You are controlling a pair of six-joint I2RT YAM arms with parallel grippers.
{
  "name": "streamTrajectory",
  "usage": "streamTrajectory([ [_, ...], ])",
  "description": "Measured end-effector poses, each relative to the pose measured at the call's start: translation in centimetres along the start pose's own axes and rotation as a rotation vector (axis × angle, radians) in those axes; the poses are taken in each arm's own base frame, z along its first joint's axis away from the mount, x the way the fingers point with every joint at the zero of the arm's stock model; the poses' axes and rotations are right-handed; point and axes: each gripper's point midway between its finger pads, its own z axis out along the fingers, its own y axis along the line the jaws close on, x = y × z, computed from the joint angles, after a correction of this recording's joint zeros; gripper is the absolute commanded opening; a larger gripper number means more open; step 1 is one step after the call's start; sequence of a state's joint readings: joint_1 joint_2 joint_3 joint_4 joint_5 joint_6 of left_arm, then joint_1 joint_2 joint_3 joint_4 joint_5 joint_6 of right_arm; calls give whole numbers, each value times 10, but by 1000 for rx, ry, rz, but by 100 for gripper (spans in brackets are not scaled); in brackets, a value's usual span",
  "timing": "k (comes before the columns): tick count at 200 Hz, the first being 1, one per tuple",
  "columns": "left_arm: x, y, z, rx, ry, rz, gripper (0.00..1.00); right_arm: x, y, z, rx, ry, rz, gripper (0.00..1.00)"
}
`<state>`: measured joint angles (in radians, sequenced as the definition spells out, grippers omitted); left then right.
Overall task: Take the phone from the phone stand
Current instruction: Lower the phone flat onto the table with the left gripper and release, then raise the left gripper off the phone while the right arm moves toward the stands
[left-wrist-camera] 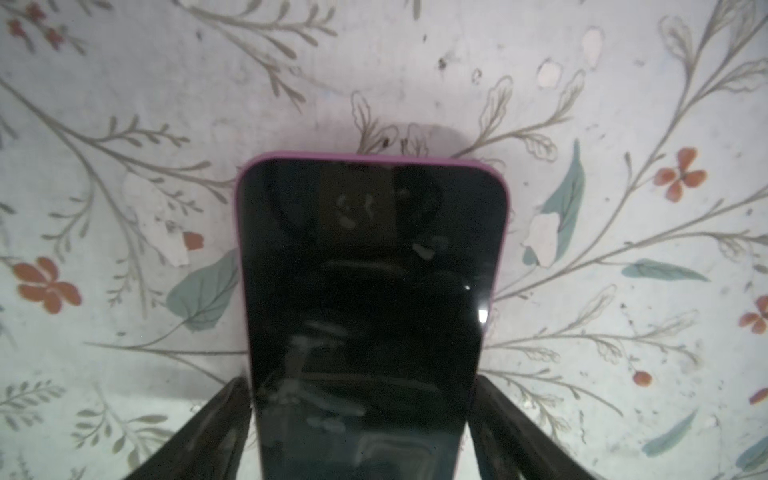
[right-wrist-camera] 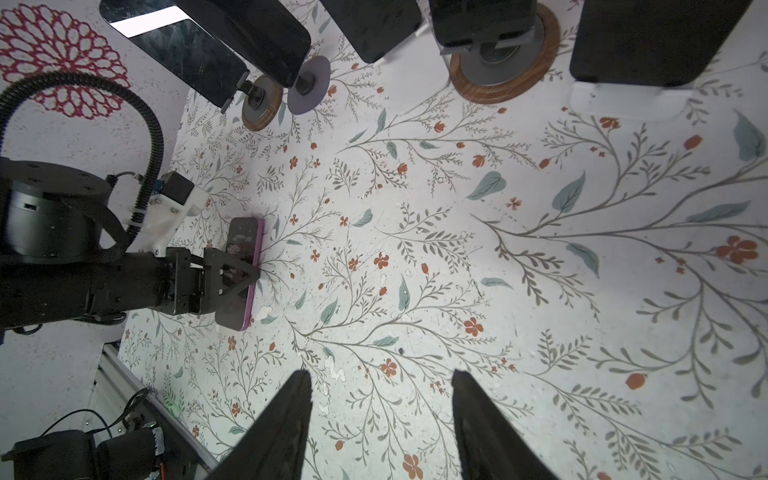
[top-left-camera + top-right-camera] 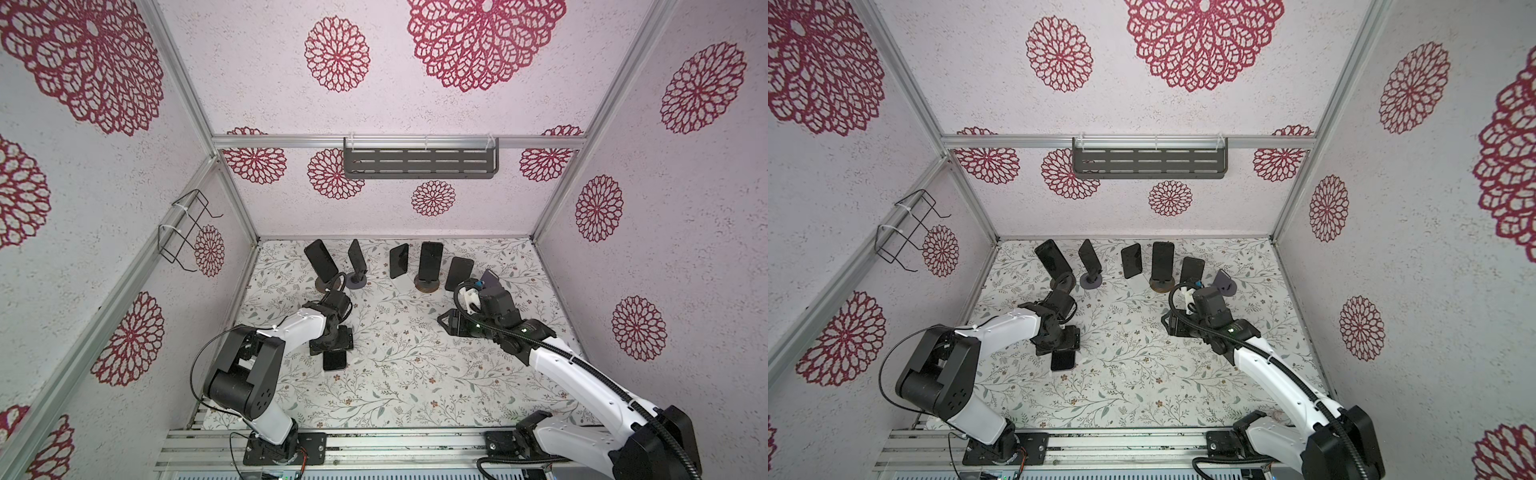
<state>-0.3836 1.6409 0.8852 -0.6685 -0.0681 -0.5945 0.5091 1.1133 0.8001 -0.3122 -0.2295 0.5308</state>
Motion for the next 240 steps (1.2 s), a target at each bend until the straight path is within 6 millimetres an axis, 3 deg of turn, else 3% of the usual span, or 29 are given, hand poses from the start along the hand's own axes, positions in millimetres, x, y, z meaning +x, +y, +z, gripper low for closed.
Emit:
streamTrajectory([
  [77, 1, -4, -1, -20, -7, 59, 88, 1, -11, -3, 49, 10, -26, 59],
  [110, 3, -5, -10, -30, -9, 86, 88, -26, -18, -20, 88, -34, -74, 62],
  [130, -5, -6, -27, -16, -50, 94, 89, -53, -28, -35, 128, -86, -125, 65],
  [172, -29, -29, -84, 88, -242, 168, 90, -100, -63, -53, 220, -139, -239, 73],
  [217, -30, -75, -134, 236, -430, 311, 90, -132, -98, -40, 215, -99, -316, 67],
  [240, -22, -98, -156, 381, -530, 355, 92, -145, -108, -26, 160, -57, -380, 67],
])
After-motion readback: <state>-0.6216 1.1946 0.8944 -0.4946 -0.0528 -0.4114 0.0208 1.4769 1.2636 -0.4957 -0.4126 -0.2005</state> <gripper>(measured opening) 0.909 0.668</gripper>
